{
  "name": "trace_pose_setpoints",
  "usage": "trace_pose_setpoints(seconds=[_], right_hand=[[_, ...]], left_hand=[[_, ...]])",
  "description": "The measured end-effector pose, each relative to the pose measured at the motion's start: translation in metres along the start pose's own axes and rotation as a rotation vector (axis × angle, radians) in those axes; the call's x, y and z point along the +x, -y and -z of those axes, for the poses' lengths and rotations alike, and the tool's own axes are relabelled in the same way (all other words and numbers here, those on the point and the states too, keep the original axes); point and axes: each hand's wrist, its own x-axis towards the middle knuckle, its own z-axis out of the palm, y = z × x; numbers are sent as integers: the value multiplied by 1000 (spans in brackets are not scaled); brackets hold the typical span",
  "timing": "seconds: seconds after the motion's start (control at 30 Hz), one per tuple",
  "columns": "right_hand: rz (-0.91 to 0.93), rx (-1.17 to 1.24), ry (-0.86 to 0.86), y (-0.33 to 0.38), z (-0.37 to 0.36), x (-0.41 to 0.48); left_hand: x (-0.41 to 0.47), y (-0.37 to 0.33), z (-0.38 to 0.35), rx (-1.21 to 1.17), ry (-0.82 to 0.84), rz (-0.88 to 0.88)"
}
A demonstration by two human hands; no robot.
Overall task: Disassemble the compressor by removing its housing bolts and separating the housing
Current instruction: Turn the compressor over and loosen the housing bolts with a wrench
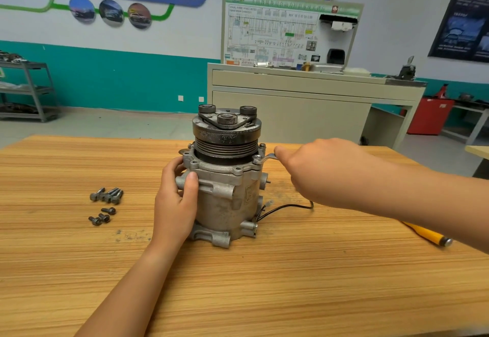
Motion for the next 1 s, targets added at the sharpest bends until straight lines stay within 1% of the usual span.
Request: trace_pose_setpoints(seconds=[0.1,0.23,0.33,0.4,0.47,0.5,0.57,0.63,0.73,0.77,0.8,0.83,0.87,0.93,0.97,1.0], right_hand=[[47,-14,-41,-12,-4,4],[102,-172,-98,-34,-21,25],[128,-147,-200,-41,-42,42],[174,-49,-354,-38,-54,52],[206,132,-592,-32,-65,64],[210,180,-669,-27,-68,70],[209,220,-713,-19,-72,75],[174,312,-742,-18,-74,70],[-5,591,-811,-20,-68,42],[-56,651,-808,-19,-64,30],[-80,659,-777,-18,-60,17],[-82,611,-727,-17,-55,5],[-76,525,-647,-16,-51,-5],[-93,321,-403,-13,-43,-19],[-109,263,-315,-12,-42,-22],[-120,239,-262,-9,-41,-23]], left_hand=[[0,0,0,0,0,-3],[0,1,1,1,1,-3],[0,0,0,-4,0,-1],[0,0,0,-4,0,-2],[1,0,1,-3,2,6],[1,0,1,-4,2,9],[1,0,1,-1,-1,3],[1,0,1,1,1,5],[0,2,2,2,5,10],[1,2,1,0,7,15],[0,2,1,0,7,19],[1,2,1,1,6,21],[1,2,2,3,6,22],[1,1,1,0,7,23],[1,1,1,-3,7,26],[0,1,1,-6,7,29]])
